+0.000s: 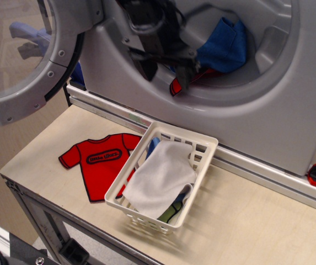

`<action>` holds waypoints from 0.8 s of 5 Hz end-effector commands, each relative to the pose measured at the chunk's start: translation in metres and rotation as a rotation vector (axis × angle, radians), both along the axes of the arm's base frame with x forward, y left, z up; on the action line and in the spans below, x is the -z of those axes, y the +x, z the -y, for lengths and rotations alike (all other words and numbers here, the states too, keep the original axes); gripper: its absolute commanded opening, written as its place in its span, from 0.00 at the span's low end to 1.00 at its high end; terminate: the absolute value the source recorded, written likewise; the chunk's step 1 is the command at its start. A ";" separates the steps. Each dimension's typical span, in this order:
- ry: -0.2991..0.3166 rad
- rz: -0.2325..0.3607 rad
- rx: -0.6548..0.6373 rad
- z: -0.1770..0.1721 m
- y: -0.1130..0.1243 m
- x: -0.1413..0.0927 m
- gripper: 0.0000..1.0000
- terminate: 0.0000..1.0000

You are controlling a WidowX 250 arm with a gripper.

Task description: Take clothes out of laundry machine

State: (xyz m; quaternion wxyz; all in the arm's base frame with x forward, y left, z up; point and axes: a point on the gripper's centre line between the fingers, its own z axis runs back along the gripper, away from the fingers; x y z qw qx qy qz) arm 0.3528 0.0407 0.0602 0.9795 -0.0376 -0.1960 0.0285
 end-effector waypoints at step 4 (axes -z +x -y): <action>0.109 0.062 0.170 0.025 0.044 -0.016 1.00 0.00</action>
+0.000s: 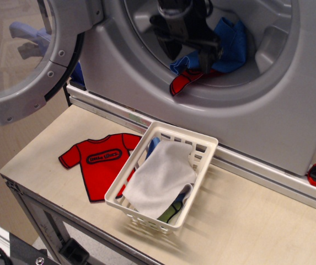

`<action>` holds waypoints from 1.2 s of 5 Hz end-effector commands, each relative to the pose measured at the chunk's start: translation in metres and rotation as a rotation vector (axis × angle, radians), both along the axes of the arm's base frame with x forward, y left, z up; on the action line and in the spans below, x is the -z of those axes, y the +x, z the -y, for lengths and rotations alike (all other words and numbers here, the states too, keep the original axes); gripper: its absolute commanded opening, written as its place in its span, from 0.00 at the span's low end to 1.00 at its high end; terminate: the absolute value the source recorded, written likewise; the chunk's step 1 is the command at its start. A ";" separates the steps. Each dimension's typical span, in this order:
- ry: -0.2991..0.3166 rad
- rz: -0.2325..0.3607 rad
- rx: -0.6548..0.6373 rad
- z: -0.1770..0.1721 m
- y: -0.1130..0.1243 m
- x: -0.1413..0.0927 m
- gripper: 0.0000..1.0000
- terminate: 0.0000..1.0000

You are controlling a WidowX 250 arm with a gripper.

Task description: Take clothes out of laundry machine

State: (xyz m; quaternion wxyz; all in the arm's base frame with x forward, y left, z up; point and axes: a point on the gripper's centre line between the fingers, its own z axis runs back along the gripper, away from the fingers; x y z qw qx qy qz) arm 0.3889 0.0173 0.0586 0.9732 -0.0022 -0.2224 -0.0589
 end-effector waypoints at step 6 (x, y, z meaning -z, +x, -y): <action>-0.045 -0.144 -0.102 -0.016 0.011 0.009 0.00 0.00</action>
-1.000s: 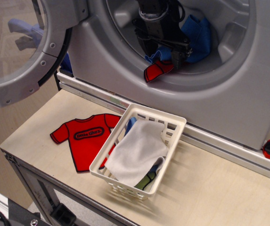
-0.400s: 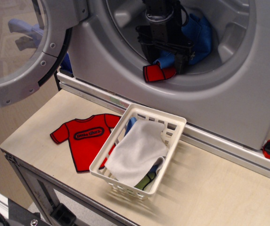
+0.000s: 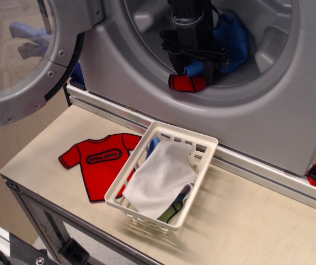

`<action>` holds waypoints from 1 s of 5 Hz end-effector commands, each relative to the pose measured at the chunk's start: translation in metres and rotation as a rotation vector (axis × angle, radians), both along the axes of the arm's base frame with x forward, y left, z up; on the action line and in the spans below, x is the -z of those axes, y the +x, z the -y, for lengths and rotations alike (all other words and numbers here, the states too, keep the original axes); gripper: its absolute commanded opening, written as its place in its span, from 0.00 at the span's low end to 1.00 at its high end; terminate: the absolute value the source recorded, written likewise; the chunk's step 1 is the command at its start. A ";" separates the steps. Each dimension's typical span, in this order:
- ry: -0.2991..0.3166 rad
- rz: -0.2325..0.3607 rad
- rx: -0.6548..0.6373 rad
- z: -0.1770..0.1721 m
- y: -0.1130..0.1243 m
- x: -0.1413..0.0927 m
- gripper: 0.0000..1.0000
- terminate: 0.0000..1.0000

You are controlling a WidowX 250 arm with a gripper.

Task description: Take clothes out of laundry machine

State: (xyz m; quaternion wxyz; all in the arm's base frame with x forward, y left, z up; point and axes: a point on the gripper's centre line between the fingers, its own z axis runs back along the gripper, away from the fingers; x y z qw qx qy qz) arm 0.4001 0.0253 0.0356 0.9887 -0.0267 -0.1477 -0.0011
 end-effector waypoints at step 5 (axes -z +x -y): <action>-0.054 -0.115 0.027 -0.003 -0.107 -0.037 0.00 0.00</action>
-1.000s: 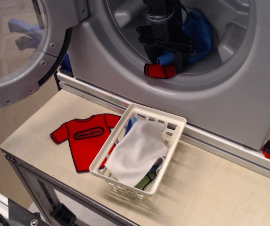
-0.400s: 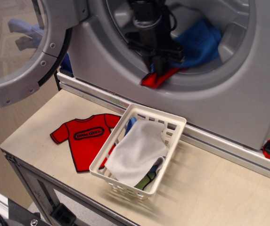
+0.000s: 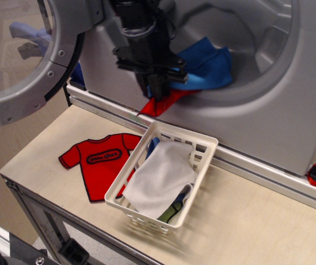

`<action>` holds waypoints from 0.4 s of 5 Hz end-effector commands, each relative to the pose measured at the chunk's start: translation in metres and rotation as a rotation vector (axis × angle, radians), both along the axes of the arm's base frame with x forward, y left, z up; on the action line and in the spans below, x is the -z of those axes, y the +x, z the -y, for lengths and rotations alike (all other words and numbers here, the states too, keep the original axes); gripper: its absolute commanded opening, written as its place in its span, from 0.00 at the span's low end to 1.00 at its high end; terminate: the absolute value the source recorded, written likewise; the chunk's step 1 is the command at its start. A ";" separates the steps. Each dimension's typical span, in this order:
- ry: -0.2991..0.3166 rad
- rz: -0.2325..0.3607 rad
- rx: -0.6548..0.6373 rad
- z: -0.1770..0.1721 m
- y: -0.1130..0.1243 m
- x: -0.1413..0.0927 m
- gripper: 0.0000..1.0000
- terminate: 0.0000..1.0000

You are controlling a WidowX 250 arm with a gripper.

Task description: Take clothes out of laundry machine

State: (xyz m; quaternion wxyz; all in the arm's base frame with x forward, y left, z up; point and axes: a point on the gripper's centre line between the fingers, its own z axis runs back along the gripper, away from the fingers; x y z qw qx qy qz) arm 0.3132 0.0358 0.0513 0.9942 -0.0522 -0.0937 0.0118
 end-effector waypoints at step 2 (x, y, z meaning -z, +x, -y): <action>-0.020 -0.111 0.131 0.026 -0.060 -0.003 0.00 0.00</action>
